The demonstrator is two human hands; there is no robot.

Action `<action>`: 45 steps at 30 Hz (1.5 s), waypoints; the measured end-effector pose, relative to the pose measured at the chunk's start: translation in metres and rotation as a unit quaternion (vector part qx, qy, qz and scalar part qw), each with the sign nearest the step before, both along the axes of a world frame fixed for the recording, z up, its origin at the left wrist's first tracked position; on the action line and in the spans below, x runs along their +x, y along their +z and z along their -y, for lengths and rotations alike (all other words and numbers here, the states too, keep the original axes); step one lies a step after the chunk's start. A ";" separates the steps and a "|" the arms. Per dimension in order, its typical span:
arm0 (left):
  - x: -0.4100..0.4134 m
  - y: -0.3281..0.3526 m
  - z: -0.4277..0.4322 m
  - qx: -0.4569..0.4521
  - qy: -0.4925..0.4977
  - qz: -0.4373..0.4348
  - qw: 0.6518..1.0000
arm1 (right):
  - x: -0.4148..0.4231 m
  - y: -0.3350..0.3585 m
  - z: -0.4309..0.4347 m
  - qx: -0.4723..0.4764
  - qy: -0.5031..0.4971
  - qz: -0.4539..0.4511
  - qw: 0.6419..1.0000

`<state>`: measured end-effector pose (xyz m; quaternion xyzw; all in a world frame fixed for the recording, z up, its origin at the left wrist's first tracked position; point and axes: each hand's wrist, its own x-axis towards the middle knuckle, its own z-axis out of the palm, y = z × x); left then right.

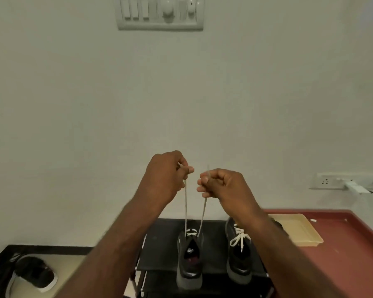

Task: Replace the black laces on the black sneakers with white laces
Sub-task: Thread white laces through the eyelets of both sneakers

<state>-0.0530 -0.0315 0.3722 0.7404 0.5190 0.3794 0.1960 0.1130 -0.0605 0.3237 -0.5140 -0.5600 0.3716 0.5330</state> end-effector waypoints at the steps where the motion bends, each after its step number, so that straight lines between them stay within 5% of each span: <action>1: -0.004 0.006 -0.002 -0.014 -0.021 0.024 0.999 | 0.000 0.003 -0.004 0.010 -0.020 0.012 1.000; 5: -0.013 0.013 -0.015 -0.043 -0.099 0.095 0.990 | 0.000 0.010 -0.024 0.052 -0.112 0.114 0.986; 12: -0.003 0.025 -0.058 0.085 -0.013 -0.057 0.995 | -0.005 0.030 -0.055 0.078 -0.102 0.027 0.991; 24: 0.027 0.036 -0.093 0.016 -0.136 0.149 0.979 | -0.009 0.051 -0.078 0.097 -0.065 0.005 0.993; 36: 0.021 0.044 -0.105 0.030 -0.160 0.076 0.984 | 0.003 0.059 -0.082 0.078 0.000 0.160 0.984; 45: 0.032 0.053 -0.109 0.033 -0.107 0.039 0.993 | -0.009 0.052 -0.095 0.115 -0.133 0.120 0.977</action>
